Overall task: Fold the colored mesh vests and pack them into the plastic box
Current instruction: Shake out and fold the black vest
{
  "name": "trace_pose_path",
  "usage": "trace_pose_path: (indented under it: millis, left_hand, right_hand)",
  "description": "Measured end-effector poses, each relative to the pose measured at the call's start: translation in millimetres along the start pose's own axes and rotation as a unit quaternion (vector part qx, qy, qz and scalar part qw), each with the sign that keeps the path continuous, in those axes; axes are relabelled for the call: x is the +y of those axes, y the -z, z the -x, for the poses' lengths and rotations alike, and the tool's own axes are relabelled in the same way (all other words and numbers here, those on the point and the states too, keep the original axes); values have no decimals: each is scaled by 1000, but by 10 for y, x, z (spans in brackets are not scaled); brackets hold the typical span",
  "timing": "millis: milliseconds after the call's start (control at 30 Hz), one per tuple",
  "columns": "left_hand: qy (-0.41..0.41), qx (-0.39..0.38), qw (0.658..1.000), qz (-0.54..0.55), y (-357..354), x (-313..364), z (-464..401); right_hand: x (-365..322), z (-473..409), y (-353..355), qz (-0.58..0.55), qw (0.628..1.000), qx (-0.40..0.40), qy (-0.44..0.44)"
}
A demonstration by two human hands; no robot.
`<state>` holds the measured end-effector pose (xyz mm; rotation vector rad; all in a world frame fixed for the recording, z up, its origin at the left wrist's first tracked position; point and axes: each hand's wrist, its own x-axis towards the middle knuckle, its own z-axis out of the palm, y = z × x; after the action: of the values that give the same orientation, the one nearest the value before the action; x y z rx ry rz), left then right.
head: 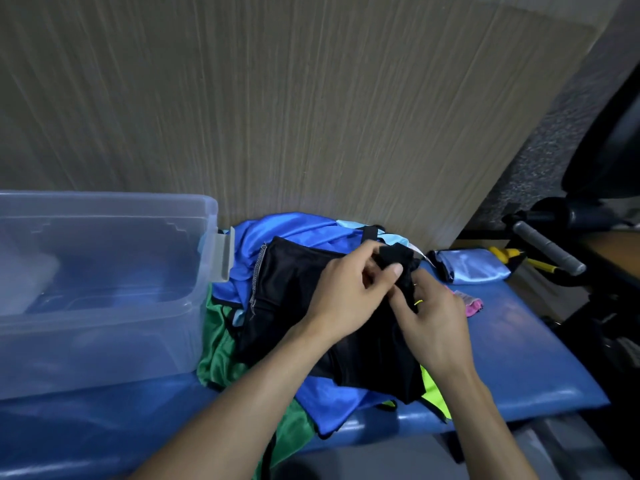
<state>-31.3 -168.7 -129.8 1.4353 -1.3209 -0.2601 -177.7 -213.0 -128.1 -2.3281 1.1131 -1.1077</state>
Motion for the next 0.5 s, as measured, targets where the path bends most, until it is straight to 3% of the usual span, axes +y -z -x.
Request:
trace_pose_path:
  millis: [133,267,367,500]
  left_hand:
    - [62,8,998,7,-178,101,-261]
    - [94,-10,993,-77,-439,87,-566]
    - [116,-28,986,-113,-577,0,-628]
    - [71,-85,982,-150,-617,-103,-471]
  right_hand:
    - [145,-8,45,16,1000,-5,7]
    - [338,-39,51,-16,1000,10,-10]
    - [567,-93,-8,-115,987,-25,-106]
    - [707,-150,-91,-248,924,-62,-285]
